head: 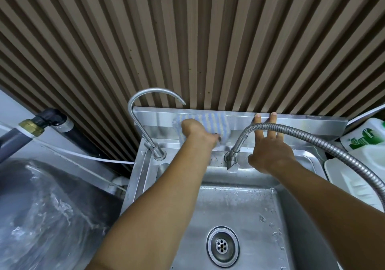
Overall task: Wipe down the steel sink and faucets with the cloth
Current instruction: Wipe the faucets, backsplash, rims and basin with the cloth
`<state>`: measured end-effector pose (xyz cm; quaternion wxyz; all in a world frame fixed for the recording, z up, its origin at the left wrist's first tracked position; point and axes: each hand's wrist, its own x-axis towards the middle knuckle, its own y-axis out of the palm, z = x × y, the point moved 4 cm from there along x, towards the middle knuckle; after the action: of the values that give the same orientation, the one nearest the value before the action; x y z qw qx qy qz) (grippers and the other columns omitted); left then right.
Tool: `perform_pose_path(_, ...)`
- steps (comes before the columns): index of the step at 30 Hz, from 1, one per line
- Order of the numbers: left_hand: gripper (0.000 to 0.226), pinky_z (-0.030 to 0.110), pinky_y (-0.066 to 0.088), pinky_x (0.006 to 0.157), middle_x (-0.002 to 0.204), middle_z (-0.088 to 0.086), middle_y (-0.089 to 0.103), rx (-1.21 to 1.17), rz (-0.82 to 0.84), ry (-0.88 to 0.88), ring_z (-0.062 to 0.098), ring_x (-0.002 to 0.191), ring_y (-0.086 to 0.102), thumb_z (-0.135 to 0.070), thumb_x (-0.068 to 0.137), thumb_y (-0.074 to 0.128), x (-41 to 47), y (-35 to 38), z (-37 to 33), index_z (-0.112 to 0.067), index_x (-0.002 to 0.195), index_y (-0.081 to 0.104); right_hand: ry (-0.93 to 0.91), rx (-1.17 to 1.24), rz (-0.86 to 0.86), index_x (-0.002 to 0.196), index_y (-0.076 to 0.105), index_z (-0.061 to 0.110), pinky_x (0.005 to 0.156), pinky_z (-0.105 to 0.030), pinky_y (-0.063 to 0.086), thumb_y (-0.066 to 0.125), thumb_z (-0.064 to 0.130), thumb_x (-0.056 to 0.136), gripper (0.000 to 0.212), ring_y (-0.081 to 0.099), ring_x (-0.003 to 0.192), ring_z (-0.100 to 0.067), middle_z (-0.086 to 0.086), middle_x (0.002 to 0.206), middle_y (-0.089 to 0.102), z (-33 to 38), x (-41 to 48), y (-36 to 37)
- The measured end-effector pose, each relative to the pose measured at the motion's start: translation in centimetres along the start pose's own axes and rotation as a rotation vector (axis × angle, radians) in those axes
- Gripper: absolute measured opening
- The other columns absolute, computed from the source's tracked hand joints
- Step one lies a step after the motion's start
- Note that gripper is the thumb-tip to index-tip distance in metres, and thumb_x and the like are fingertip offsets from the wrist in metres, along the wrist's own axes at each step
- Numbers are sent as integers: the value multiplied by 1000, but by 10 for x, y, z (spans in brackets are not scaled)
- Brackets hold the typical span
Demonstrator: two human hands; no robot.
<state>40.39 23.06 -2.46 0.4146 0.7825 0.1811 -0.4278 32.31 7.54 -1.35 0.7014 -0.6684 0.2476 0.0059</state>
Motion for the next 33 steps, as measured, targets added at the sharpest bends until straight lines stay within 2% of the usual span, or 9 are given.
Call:
perform_pose_path(2, 40, 43, 55, 81, 86, -5, 66, 14, -98, 66, 26, 75, 64, -59, 69, 55, 1, -9, -25, -21, 78, 62, 0, -5, 5, 146, -40, 33, 93, -46, 53, 61, 23, 88, 116, -8, 153, -41, -6, 149, -51, 0, 0, 0)
perform_pose_path(4, 66, 48, 54, 72, 96, -3, 70, 77, -220, 218, 30, 73, 60, -62, 59, 57, 14, -16, -55, -9, 97, 61, 1, -6, 4, 146, -40, 33, 92, -46, 53, 62, 24, 88, 117, -8, 152, -42, -7, 149, -51, 1, 1, 0)
perform_pose_path(6, 84, 59, 43, 96, 156, 5, 38, 197, -329, 414, 40, 125, 51, -61, 77, 51, 24, -21, -76, -25, 149, 30, 4, -2, 3, 147, -38, 32, 91, -46, 53, 62, 23, 87, 117, -9, 152, -43, -8, 150, -50, 2, 1, 1)
perform_pose_path(8, 79, 55, 14, 118, 165, 14, -5, 539, -429, 704, 38, 150, 5, -47, 98, 39, 31, -22, -86, -16, 158, -4, 8, -1, -3, 147, -38, 31, 90, -46, 54, 62, 24, 86, 118, -10, 151, -44, -9, 151, -50, 3, 1, 2)
perform_pose_path(13, 75, 61, 6, 117, 163, 22, -8, 1145, -336, 1221, 47, 148, -9, -46, 98, 28, 37, -40, -54, -4, 157, 6, 11, -4, -18, 147, -38, 30, 90, -45, 55, 65, 25, 86, 120, -11, 150, -46, -11, 149, -51, 5, 2, 2)
perform_pose_path(18, 68, 72, 5, 113, 165, 14, -10, 1738, -41, 1506, 42, 149, -16, -43, 100, 27, 42, -47, 12, -18, 158, 0, 16, -4, -14, 148, -37, 29, 92, -46, 54, 65, 26, 87, 119, -13, 150, -46, -11, 151, -49, 5, 2, 3)
perform_pose_path(21, 70, 72, 4, 113, 165, 7, -14, 1916, 104, 1570, 36, 149, -21, -42, 102, 29, 41, -46, 38, -27, 156, -13, 19, -9, -22, 148, -37, 30, 92, -46, 53, 64, 24, 86, 119, -11, 151, -44, -9, 151, -49, 3, 2, 3)
perform_pose_path(26, 70, 64, -9, 115, 160, -7, -29, 1852, 146, 1457, 23, 146, -31, -51, 102, 26, 38, -44, 27, -31, 153, -17, 13, -25, -33, 148, -37, 32, 92, -46, 53, 64, 22, 87, 118, -5, 153, -41, -8, 153, -47, 0, 1, 3)
perform_pose_path(33, 77, 64, 0, 115, 165, 4, -16, 1271, -314, 1181, 28, 151, -19, -54, 100, 27, 31, -33, -61, -13, 157, -5, -14, -49, -53, 149, -35, 33, 90, -44, 55, 65, 21, 87, 118, -2, 153, -43, -9, 154, -45, -3, 2, 3)
